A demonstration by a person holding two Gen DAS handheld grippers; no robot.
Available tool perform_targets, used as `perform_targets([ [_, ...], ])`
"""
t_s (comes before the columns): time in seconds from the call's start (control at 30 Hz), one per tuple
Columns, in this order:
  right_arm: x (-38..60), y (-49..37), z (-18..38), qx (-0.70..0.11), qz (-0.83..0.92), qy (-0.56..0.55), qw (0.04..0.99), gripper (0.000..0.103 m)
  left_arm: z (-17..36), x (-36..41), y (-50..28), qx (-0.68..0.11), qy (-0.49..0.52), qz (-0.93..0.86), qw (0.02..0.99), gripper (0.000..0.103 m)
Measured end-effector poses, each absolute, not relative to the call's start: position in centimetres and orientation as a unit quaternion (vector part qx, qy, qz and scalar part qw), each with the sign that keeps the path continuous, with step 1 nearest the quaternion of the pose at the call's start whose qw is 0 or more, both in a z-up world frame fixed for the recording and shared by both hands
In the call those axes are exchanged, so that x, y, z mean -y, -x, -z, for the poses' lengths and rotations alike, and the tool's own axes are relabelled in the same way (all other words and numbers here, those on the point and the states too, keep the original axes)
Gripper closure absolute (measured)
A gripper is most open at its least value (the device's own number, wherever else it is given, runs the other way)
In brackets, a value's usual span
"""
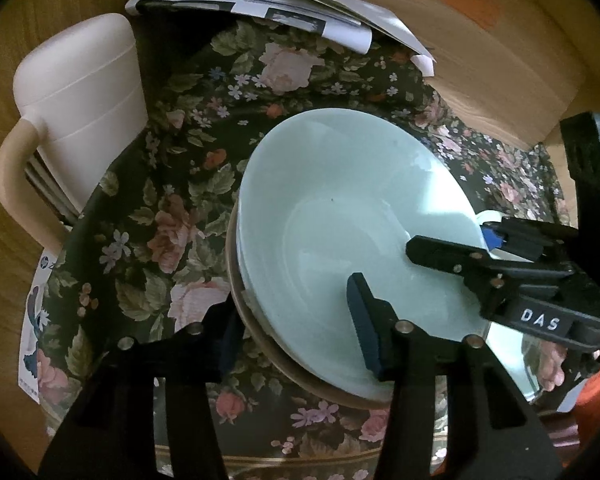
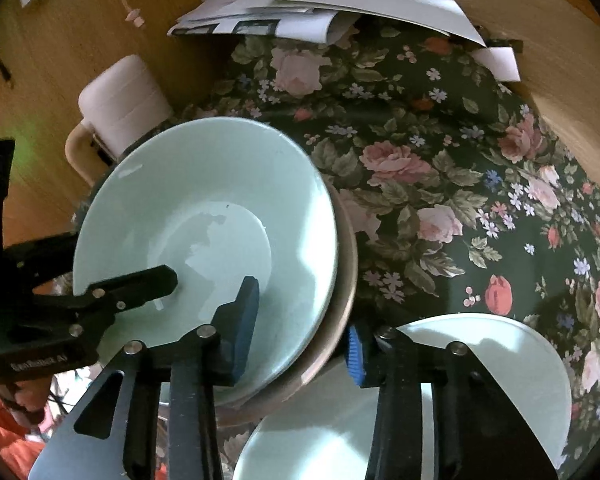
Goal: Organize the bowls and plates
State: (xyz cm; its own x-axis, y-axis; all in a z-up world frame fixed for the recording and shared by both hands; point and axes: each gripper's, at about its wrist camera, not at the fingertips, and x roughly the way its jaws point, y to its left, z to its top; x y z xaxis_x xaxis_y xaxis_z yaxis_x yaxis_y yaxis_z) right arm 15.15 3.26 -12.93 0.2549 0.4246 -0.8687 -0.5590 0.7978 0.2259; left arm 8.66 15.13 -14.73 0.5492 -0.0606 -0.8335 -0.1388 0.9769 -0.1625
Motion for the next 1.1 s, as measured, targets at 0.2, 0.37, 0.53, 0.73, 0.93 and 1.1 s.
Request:
perform_targets([
  [0.2, -2.8, -15.3, 13.0, -0.529, -0.308, 0.043, 0.79, 0.074, 14.4, -15.2, -8.9, -0.474, 0.109, -0.033, 0.873, 0.054],
  [0.37, -2.5, -15.2, 12.5, -0.522, -0.304, 0.029, 0.796, 0.075, 14.1, -15.2, -9.1, -0.473, 0.116, -0.031, 0.873, 0.054],
  [0.53, -1.4, -14.9, 11.2, -0.509, -0.302, 0.021, 0.805, 0.075, 13.1, -14.8, -9.1, -0.461, 0.111, -0.027, 0.88, 0.055],
  [0.73, -0.5, -14.3, 9.4, -0.491, -0.294, 0.017, 0.82, 0.075, 11.8, -14.0, -9.3, -0.448, 0.104, -0.019, 0.888, 0.055],
  [0.93, 0.8, -13.8, 8.0, -0.477, -0.282, 0.009, 0.832, 0.075, 10.8, -12.8, -9.6, -0.442, 0.101, -0.004, 0.891, 0.055],
  [1.1, 2.0, -13.2, 7.1, -0.469, -0.272, 0.003, 0.84, 0.075, 10.2, -11.3, -9.4, -0.434, 0.09, 0.006, 0.896, 0.057],
])
